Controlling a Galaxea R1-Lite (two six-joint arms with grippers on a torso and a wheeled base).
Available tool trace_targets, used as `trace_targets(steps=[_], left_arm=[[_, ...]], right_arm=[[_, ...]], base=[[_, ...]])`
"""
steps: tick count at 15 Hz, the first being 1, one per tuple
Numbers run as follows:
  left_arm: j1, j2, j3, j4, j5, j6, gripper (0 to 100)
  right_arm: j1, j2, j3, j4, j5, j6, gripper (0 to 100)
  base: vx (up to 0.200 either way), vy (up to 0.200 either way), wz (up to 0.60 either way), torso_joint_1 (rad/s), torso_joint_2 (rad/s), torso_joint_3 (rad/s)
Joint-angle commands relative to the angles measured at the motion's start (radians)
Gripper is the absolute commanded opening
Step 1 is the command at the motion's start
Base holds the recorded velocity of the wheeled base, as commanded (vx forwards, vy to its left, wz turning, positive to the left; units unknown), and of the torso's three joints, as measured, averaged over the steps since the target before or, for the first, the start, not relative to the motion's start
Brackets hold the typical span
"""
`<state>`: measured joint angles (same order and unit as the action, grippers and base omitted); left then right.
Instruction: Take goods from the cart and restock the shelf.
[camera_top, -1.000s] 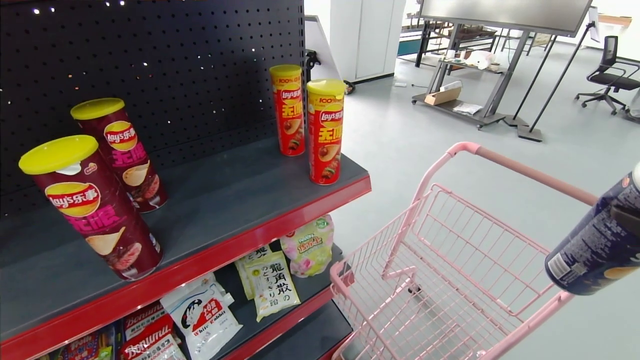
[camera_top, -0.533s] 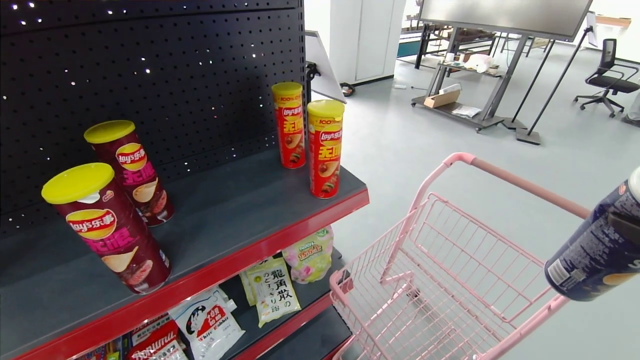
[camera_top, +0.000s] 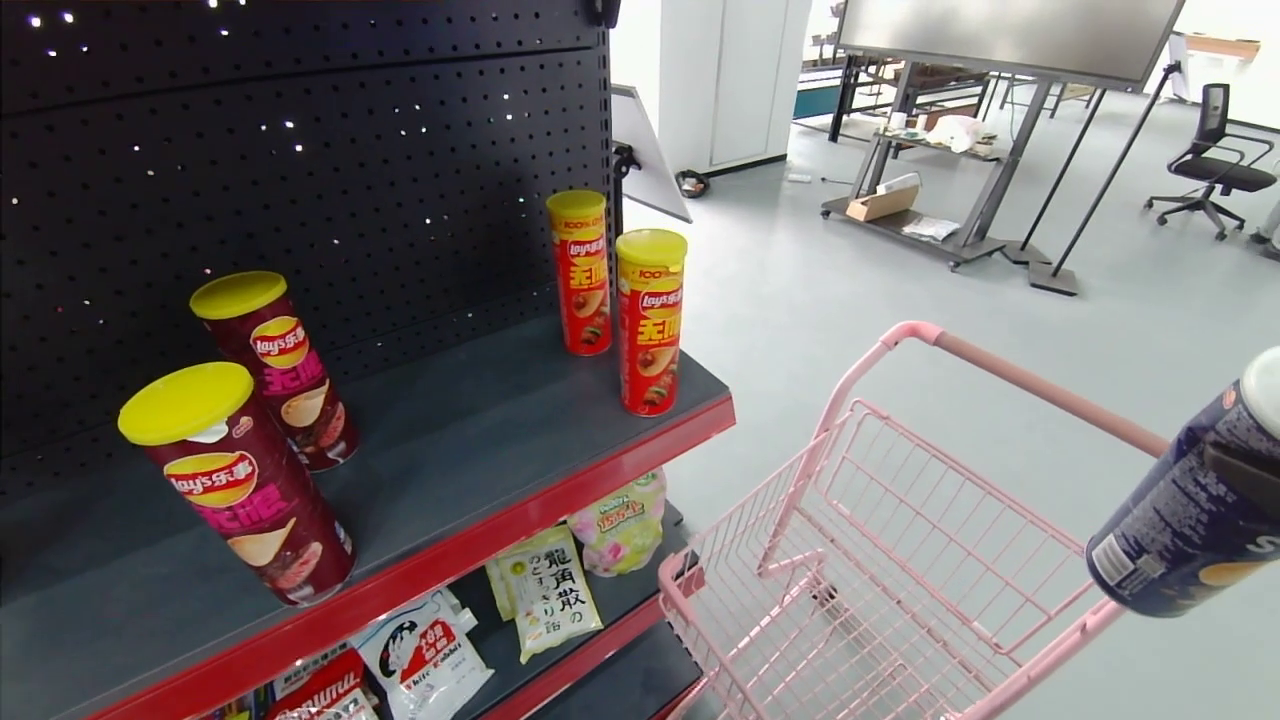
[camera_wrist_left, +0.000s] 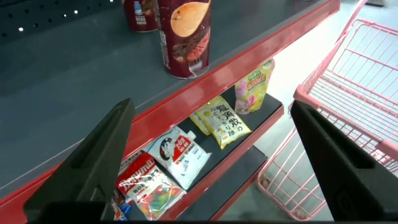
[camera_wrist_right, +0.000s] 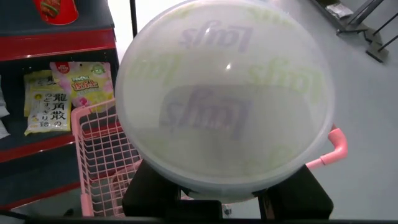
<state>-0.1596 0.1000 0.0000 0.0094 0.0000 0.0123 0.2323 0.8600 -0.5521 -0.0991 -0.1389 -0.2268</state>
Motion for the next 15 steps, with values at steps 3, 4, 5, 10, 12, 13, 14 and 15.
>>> trace_targets(steps=[3,4,5,10,12,13,14,15], left_arm=[[0.000,0.001,-0.002,0.000,0.000,0.000,100],[0.000,0.001,0.000,0.000,0.000,0.000,100],[0.000,0.001,0.000,0.000,0.000,0.000,100],[0.000,0.001,0.000,0.000,0.000,0.000,100],[0.000,0.001,0.000,0.000,0.000,0.000,100],[0.000,0.001,-0.002,0.000,0.000,0.000,100],[0.000,0.001,0.000,0.000,0.000,0.000,100],[0.000,0.001,0.000,0.000,0.000,0.000,100]], right_arm=[[-0.001,-0.015,0.028,-0.002,-0.001,-0.006,0],[-0.001,-0.018,0.032,-0.002,0.001,-0.006,0],[-0.001,-0.027,0.035,0.003,0.001,-0.006,0],[-0.001,-0.081,0.066,0.006,-0.002,-0.006,0],[-0.001,-0.116,0.083,0.006,-0.005,-0.006,0],[-0.001,-0.130,0.090,0.006,-0.008,-0.006,0],[-0.008,-0.154,0.103,0.004,-0.010,-0.006,0],[-0.018,-0.188,0.118,0.006,-0.004,-0.006,0]], base=[[0.000,0.000,0.60,0.006,-0.01,-0.009],[0.000,0.000,0.60,-0.002,-0.01,0.002],[0.000,0.000,0.60,0.017,0.01,0.002],[0.000,0.000,0.60,0.006,0.00,0.001],[0.000,0.000,0.60,-0.002,0.00,0.000],[0.000,0.000,0.60,0.002,0.00,-0.002],[0.000,0.000,0.00,0.000,0.00,0.000],[0.000,0.000,0.00,0.000,0.00,0.000]])
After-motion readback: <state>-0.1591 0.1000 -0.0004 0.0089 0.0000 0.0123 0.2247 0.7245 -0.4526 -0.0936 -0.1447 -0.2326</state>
